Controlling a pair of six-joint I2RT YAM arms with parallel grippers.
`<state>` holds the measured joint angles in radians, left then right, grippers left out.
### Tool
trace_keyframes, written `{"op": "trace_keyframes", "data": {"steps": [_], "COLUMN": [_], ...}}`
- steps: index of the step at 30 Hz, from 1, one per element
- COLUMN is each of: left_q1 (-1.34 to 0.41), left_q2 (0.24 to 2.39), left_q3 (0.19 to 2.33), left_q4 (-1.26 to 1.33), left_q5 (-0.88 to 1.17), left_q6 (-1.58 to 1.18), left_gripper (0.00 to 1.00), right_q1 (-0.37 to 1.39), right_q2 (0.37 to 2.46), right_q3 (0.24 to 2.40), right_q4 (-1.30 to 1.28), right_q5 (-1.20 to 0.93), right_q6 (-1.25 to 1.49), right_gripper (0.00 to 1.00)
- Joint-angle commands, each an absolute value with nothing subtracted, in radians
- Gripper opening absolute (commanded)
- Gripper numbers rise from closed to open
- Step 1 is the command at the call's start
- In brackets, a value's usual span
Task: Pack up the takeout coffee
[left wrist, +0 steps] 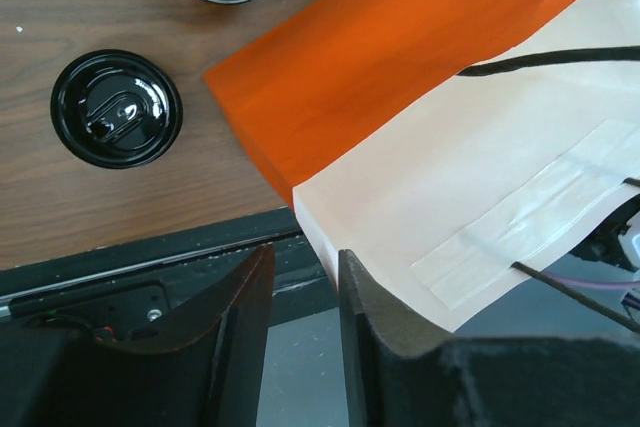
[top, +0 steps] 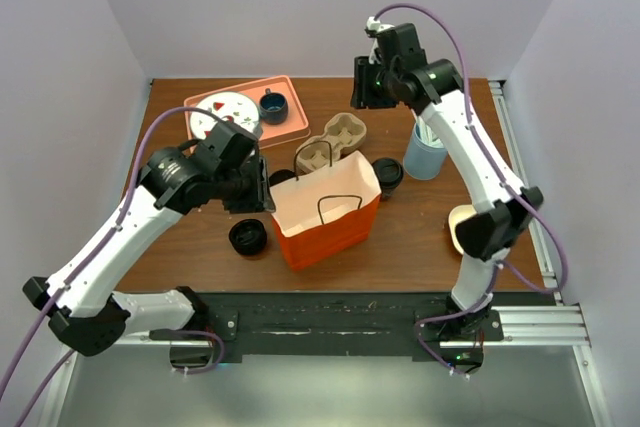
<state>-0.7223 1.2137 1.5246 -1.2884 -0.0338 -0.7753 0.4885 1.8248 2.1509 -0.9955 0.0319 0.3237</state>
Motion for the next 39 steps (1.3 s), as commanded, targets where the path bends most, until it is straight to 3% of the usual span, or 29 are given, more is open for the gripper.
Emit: {"op": "trace_keyframes", "data": {"steps": [1, 3, 7, 12, 18, 28, 37, 39], "left_q1": [-0.724, -0.724, -0.721, -0.721, -0.721, -0.719, -0.707, -0.707], "left_q2": [1.146, 1.128, 1.117, 1.109, 1.097, 1.078, 0.996, 1.014], "left_q3": [1.491, 1.479, 1.515, 1.589, 1.525, 1.49, 1.483, 1.564], "left_q4": [-1.316, -1.316, -1.315, -1.315, -1.315, -1.318, -1.318, -1.318], "left_q5": [-0.031, -0.041, -0.075, -0.083, -0.072, -0.005, -0.04, -0.055], "left_q6": [-0.738, -0.73, -0.762, -0.788, -0.825, -0.83, -0.821, -0.845], "left_gripper": [0.39, 0.39, 0.56, 0.61, 0.47, 0.01, 0.0, 0.17], "right_q1": [0.472, 0.469, 0.465, 0.466, 0.472, 0.523, 0.558, 0.563], "right_q2": [1.952, 2.002, 2.108, 2.198, 2.279, 2.338, 2.384, 2.391], "right_q3": [2.252, 2.279, 2.324, 2.318, 2.338, 2.321, 2.335, 2.327], "right_q4": [-0.98, -0.97, -0.957, -0.908, -0.907, -0.851, -0.816, -0.804], "right_q5": [0.074, 0.06, 0.026, 0.003, -0.011, -0.041, -0.011, -0.002], "right_q6": [0.235, 0.219, 0.216, 0.189, 0.111, 0.041, 0.044, 0.055], "right_gripper": [0.46, 0.48, 0.51, 0.52, 0.57, 0.62, 0.66, 0.66]}}
